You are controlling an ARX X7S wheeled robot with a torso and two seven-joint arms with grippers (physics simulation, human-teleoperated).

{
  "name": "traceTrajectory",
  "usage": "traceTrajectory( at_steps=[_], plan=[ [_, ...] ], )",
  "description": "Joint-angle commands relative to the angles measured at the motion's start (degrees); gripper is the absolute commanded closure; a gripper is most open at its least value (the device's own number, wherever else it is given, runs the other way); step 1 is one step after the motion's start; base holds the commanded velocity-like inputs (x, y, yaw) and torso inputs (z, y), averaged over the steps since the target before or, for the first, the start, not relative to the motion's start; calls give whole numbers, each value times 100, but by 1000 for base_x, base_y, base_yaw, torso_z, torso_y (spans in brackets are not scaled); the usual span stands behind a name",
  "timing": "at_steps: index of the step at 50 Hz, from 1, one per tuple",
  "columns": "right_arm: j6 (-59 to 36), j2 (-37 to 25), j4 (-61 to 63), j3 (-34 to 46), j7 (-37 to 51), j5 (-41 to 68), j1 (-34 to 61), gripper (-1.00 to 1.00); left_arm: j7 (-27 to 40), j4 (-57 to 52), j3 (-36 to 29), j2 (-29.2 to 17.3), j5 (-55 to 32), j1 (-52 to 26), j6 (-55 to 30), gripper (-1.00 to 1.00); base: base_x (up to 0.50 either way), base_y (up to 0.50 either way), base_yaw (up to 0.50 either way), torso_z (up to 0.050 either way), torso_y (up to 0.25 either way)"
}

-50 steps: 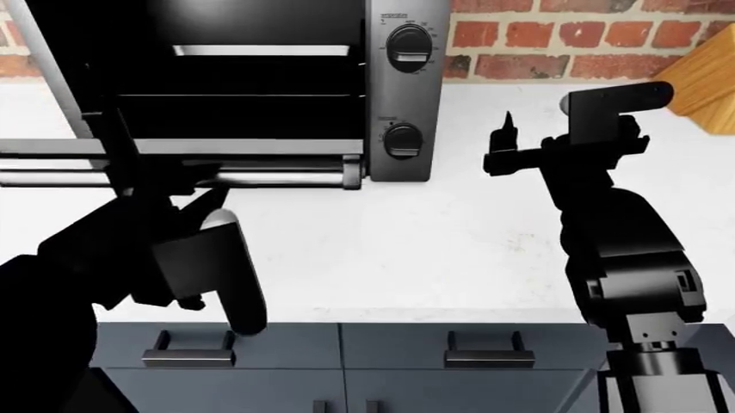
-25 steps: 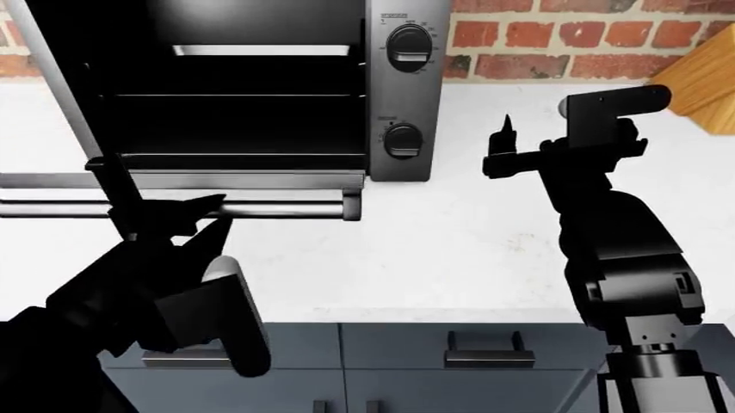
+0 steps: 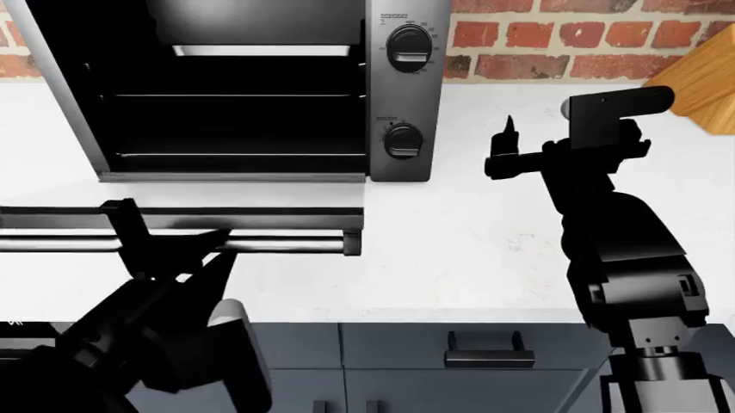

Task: Open the toaster oven door.

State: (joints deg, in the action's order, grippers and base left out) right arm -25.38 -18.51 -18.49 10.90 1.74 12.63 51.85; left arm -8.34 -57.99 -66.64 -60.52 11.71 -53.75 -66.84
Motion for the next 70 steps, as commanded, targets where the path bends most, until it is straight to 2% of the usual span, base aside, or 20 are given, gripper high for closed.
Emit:
traceTrajectory(
  at_steps=[1,6,12,26,59,70],
  plan=[
    [25,8,-14,7,7,16,-15,-100,-1330,-197,460,367,1310,1351,132,100,0,-4,0,0,0],
    [25,-12,-8,-6,9,31,-23,-100,-1920,-190,834,570,2068,1909,256,100,0,-2,-3,0,0],
    [-1,-21,35,-12,25,47,-39,-100,-2088,-164,1033,633,2359,2279,380,100,0,0,0,0,0],
    [24,-15,-11,18,35,48,-31,-100,-1600,33,1228,568,2173,3138,698,100,-8,0,4,1,4],
    [29,-32,-21,59,74,70,-49,-100,-802,769,1320,609,1664,4089,1413,100,-9,1,5,0,3],
    [12,-47,2,61,91,86,-62,-100,-723,853,1305,611,1600,4231,1477,100,-9,2,6,1,2]
  ],
)
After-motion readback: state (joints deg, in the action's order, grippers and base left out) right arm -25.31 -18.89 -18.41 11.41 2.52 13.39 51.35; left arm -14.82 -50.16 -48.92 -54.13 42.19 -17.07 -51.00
